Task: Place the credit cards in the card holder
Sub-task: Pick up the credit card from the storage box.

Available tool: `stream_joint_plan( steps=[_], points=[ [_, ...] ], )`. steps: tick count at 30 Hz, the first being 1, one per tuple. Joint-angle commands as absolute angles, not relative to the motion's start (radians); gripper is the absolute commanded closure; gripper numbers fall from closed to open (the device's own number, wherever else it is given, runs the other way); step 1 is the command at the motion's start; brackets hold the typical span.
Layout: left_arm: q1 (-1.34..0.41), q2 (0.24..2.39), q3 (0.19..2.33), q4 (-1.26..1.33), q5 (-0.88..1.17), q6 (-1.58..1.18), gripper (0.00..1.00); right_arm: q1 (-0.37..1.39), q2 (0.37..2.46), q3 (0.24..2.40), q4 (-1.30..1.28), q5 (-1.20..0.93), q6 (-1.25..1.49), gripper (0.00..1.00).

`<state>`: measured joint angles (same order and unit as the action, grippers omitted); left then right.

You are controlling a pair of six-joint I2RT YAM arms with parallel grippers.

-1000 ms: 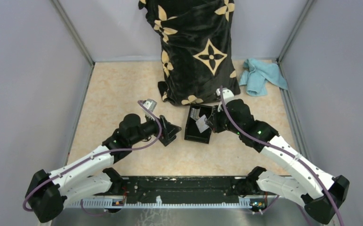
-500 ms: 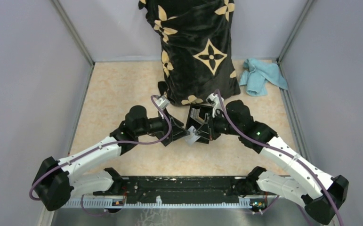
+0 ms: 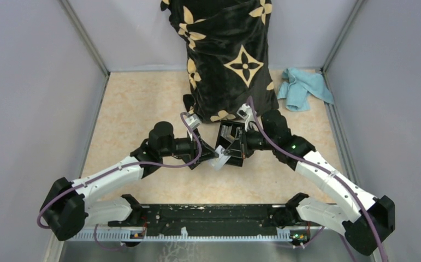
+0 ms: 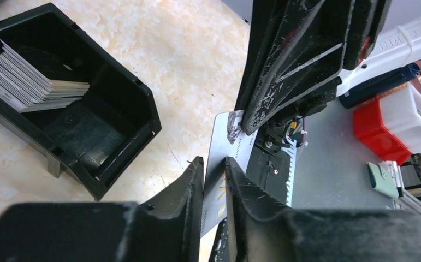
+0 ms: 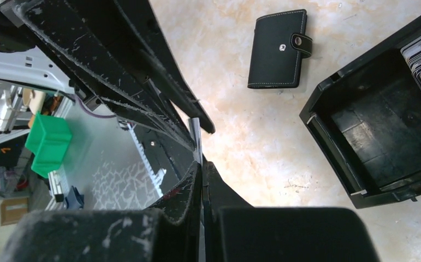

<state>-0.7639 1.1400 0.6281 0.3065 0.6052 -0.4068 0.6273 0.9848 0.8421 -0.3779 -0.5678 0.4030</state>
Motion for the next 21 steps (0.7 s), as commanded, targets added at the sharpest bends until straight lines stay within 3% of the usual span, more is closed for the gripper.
stream_joint_plan(
  steps=[1, 2, 3, 5, 8, 12, 15, 21],
  points=[
    [-0.769, 1.154, 0.652, 0.323, 0.663, -0.388, 0.84, 0.589, 1.002, 0.828, -0.269, -0.665, 0.421, 1.00],
    [-0.769, 1.161, 0.653, 0.326, 0.673, -0.390, 0.95, 0.586, 1.011, 0.826, -0.264, -0.672, 0.422, 1.00],
    [-0.766, 1.168, 0.655, 0.326, 0.680, -0.390, 1.00, 0.585, 1.018, 0.825, -0.259, -0.678, 0.420, 1.00],
    [-0.763, 1.176, 0.659, 0.322, 0.681, -0.391, 1.00, 0.582, 1.023, 0.822, -0.250, -0.672, 0.420, 0.99],
    [-0.755, 1.171, 0.650, 0.324, 0.632, -0.403, 1.00, 0.578, 1.000, 0.810, -0.244, -0.615, 0.414, 0.78],
    [-0.746, 1.133, 0.594, 0.411, 0.478, -0.505, 1.00, 0.579, 0.916, 0.759, -0.194, -0.525, 0.425, 0.42],
    [-0.746, 1.102, 0.509, 0.579, 0.388, -0.636, 1.00, 0.578, 0.884, 0.715, -0.149, -0.484, 0.436, 0.36],
    [-0.746, 1.109, 0.406, 0.814, 0.289, -0.845, 1.00, 0.578, 0.838, 0.605, 0.021, -0.450, 0.513, 0.35]
  ],
)
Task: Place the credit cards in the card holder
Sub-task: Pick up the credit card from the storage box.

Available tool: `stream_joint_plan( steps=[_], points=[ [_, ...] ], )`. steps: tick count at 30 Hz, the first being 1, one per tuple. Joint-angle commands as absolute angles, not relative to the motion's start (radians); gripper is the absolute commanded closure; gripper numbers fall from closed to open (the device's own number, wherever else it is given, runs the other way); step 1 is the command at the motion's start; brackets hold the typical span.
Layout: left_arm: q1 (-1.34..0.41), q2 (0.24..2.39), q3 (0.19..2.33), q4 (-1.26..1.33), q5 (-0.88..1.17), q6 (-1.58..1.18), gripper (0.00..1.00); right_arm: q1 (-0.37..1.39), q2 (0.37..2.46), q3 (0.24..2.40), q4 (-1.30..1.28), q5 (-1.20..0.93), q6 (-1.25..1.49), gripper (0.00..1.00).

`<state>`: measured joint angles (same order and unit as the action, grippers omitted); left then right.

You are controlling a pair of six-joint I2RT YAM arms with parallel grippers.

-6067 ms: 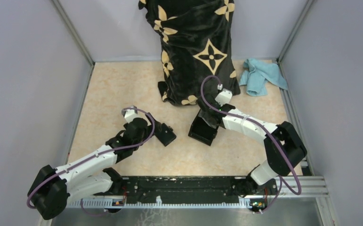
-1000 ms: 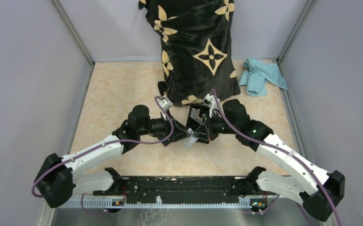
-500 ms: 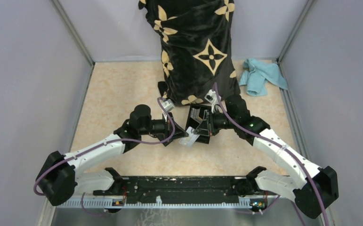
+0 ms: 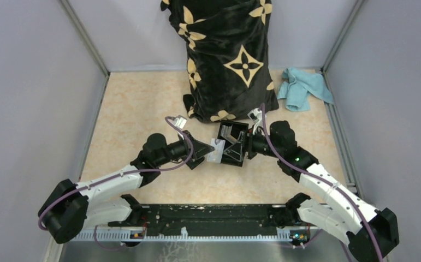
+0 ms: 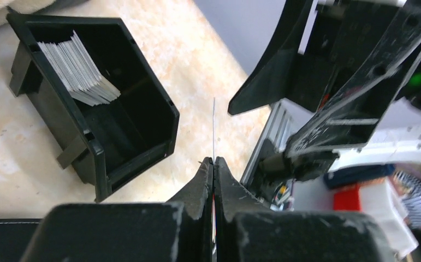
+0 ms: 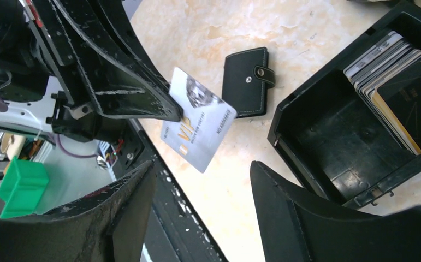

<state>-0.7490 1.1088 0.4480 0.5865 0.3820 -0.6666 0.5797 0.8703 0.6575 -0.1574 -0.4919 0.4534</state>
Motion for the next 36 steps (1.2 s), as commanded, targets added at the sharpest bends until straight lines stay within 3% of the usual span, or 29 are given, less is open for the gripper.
stream_joint_plan(
  steps=[1, 20, 28, 30, 34, 36],
  points=[
    [-0.746, 1.120, 0.404, 0.836, 0.291, -0.870, 1.00, 0.578, 0.840, 0.590, 0.048, -0.441, 0.522, 0.35],
    [-0.746, 1.207, 0.348, 1.019, 0.279, -1.014, 1.00, 0.578, 0.947, 0.451, 0.470, -0.499, 0.684, 0.39],
    [-0.746, 1.268, 0.350, 1.107, 0.308, -1.046, 1.00, 0.578, 1.045, 0.424, 0.640, -0.554, 0.760, 0.50],
    [-0.745, 1.283, 0.350, 1.120, 0.312, -1.052, 1.00, 0.579, 1.074, 0.418, 0.687, -0.567, 0.779, 0.58],
    [-0.744, 1.303, 0.350, 1.143, 0.326, -1.061, 1.00, 0.578, 1.099, 0.419, 0.730, -0.583, 0.793, 1.00],
    [-0.745, 1.302, 0.344, 1.138, 0.319, -1.065, 1.00, 0.578, 1.101, 0.425, 0.732, -0.589, 0.790, 1.00]
  ],
)
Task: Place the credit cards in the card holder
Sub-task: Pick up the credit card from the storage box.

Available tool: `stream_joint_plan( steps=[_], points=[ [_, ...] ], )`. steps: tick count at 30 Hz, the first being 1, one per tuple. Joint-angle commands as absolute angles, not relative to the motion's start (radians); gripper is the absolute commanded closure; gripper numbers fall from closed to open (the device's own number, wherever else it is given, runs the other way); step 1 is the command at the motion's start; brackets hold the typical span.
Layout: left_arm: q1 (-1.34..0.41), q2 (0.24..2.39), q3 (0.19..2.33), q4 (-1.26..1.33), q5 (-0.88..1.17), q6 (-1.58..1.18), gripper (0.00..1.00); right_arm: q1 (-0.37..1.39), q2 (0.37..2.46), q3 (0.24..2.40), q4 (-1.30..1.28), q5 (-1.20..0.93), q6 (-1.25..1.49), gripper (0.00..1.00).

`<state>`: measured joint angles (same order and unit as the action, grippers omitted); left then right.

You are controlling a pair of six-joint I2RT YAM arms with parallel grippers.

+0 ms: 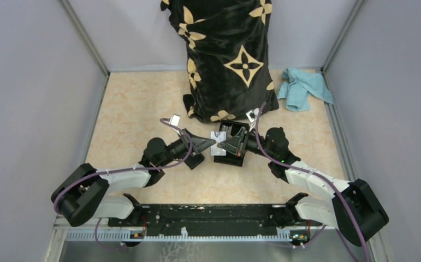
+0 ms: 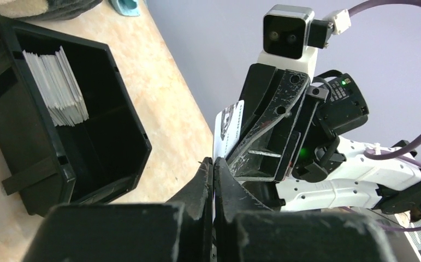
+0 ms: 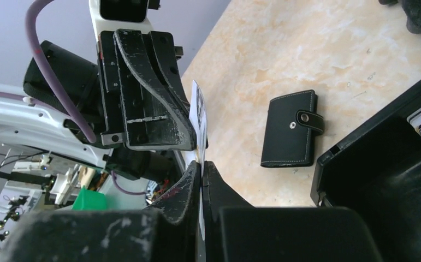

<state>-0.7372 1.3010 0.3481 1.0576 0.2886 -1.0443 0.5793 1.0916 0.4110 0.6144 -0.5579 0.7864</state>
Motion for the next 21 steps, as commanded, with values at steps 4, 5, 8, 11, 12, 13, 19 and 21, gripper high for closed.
stream_joint_plan(
  steps=[4, 5, 8, 11, 12, 13, 19, 21],
  points=[
    [-0.740, 1.236, 0.303, 1.044, 0.219, -1.065, 0.59, 0.579, 1.090, 0.458, 0.663, -0.570, 0.762, 1.00],
    [-0.739, 1.203, 0.287, 0.996, 0.167, -1.069, 0.50, 0.578, 1.086, 0.469, 0.631, -0.557, 0.751, 1.00],
    [-0.739, 1.065, 0.264, 0.751, -0.019, -1.085, 0.36, 0.589, 1.079, 0.516, 0.515, -0.502, 0.709, 1.00],
    [-0.741, 0.936, 0.242, 0.548, -0.174, -1.106, 0.33, 0.640, 1.095, 0.587, 0.340, -0.400, 0.630, 1.00],
    [-0.741, 0.901, 0.235, 0.497, -0.207, -1.118, 0.33, 0.661, 1.111, 0.615, 0.291, -0.356, 0.606, 1.00],
    [-0.741, 0.865, 0.229, 0.448, -0.234, -1.128, 0.33, 0.685, 1.127, 0.644, 0.251, -0.303, 0.572, 1.00],
    [-0.741, 0.799, 0.238, 0.137, -0.339, -1.211, 0.41, 0.796, 1.308, 0.846, 0.023, -0.121, 0.458, 1.00],
    [-0.741, 0.802, 0.245, 0.076, -0.351, -1.227, 0.45, 0.817, 1.376, 0.916, -0.050, -0.096, 0.418, 1.00]
  ],
)
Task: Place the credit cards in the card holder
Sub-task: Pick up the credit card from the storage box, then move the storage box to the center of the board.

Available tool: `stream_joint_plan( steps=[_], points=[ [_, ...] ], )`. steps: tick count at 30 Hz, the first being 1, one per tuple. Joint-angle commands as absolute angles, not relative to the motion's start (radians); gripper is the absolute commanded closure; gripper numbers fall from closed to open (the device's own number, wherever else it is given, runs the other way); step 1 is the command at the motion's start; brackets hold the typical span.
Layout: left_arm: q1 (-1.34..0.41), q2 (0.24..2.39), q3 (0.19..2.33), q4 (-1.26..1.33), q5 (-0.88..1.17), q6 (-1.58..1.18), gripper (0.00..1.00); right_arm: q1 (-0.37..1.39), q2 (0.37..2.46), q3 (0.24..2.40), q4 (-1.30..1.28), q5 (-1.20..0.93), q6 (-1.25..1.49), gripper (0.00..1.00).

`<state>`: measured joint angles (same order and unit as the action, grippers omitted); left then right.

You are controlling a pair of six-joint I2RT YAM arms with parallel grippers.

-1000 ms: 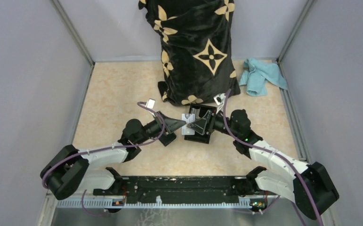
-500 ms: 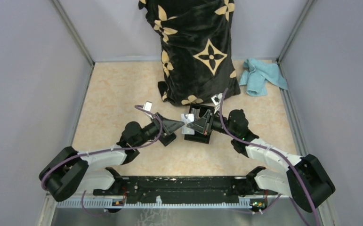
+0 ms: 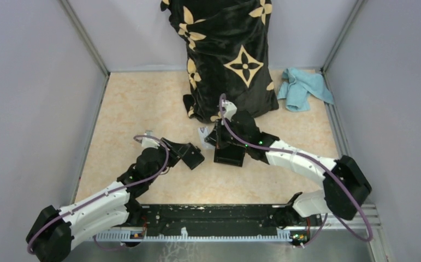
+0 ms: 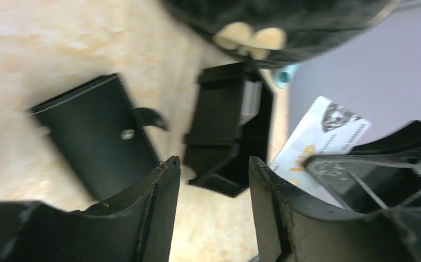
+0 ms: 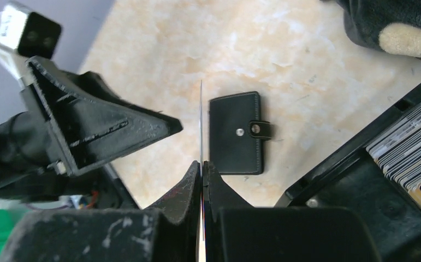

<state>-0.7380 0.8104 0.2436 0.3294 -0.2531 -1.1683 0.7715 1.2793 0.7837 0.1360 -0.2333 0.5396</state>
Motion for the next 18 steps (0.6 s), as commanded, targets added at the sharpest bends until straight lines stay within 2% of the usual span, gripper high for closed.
stream_joint_plan(
  steps=[1, 10, 18],
  points=[
    [-0.741, 0.809, 0.249, 0.054, -0.354, -1.232, 0.47, 0.825, 1.415, 0.952, -0.087, -0.090, 0.399, 1.00],
    [-0.742, 0.884, 0.288, -0.086, -0.367, -1.285, 0.81, 0.900, 1.640, 1.189, -0.301, -0.043, 0.259, 1.00],
    [-0.742, 0.895, 0.280, -0.113, -0.370, -1.292, 0.86, 0.888, 1.718, 1.235, -0.349, 0.111, 0.280, 1.00]
  ],
)
